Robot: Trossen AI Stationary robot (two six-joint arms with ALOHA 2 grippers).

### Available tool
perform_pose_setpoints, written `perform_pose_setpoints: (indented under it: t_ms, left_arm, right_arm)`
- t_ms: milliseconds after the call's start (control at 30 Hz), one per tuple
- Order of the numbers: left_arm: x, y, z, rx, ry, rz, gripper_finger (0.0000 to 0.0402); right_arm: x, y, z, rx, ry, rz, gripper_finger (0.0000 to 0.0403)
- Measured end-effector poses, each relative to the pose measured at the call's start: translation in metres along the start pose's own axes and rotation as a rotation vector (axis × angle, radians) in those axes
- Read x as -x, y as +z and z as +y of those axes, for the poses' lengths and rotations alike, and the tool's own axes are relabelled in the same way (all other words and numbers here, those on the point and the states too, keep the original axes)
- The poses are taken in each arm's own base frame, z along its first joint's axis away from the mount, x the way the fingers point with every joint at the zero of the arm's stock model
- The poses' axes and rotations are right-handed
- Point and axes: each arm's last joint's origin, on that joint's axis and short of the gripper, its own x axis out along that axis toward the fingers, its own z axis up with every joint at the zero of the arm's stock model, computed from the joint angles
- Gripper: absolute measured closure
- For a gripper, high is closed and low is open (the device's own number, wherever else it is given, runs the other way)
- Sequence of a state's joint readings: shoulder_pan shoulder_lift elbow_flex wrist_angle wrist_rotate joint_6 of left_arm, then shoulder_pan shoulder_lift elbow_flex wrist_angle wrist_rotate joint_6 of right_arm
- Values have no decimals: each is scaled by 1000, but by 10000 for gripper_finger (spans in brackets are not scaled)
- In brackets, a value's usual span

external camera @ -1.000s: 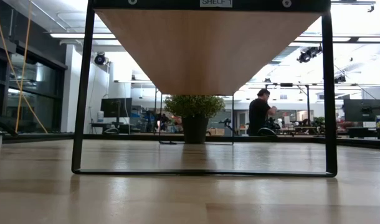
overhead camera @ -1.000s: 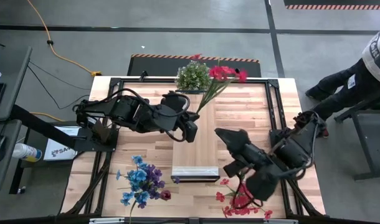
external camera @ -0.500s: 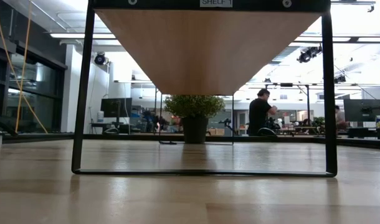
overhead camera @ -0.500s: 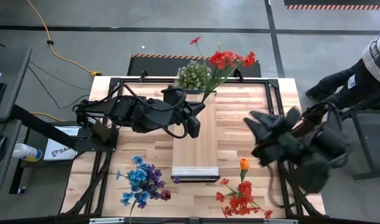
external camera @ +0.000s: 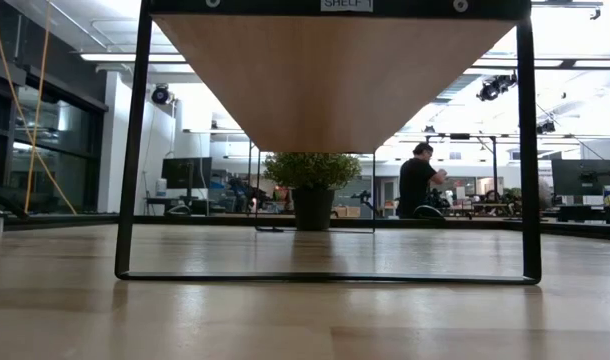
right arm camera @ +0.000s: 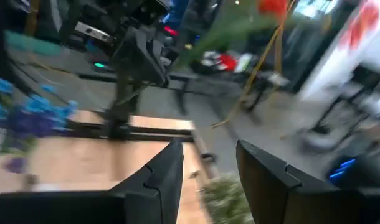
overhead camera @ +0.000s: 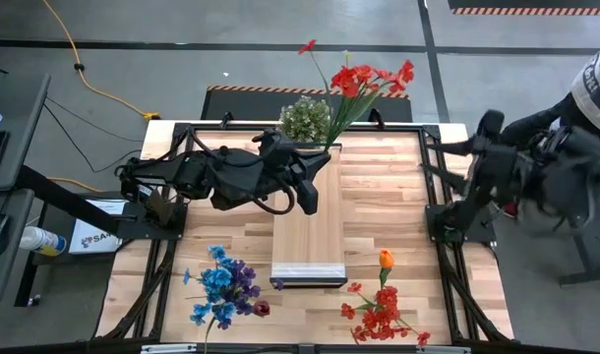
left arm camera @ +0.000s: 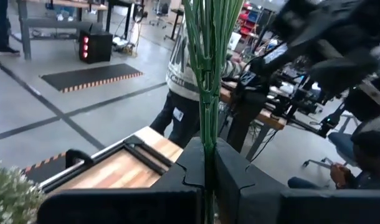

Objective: Pick and place flowers into a vace then onto a shelf
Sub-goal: Put the red flowers into the right transparent vase

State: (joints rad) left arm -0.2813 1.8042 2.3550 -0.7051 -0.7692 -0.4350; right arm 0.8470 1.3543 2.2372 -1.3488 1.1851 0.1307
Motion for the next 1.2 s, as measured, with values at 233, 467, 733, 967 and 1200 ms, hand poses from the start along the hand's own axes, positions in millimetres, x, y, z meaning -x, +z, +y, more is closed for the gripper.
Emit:
perform_pose_setpoints:
  t_ms: [233, 467, 733, 967, 1200]
  left_arm:
    - [-16, -9, -15, -44, -75, -30, 359]
    - [-34, -24, -28, -81, -107, -50, 359]
    - [-41, -25, -36, -89, -173, -103, 359]
    - [-40, -24, -37, -88, -202, -106, 359]
    - [-40, -24, -38, -90, -209, -104, 359]
  right_arm:
    - [7, -7, -35, -230, 141, 35, 261]
    - [9, -5, -49, -325, 238, 13, 257]
    - [2, 3, -48, -356, 282, -22, 252]
    - [-18, 12, -31, -305, 297, -27, 236]
    - [-46, 18, -15, -220, 302, -20, 222]
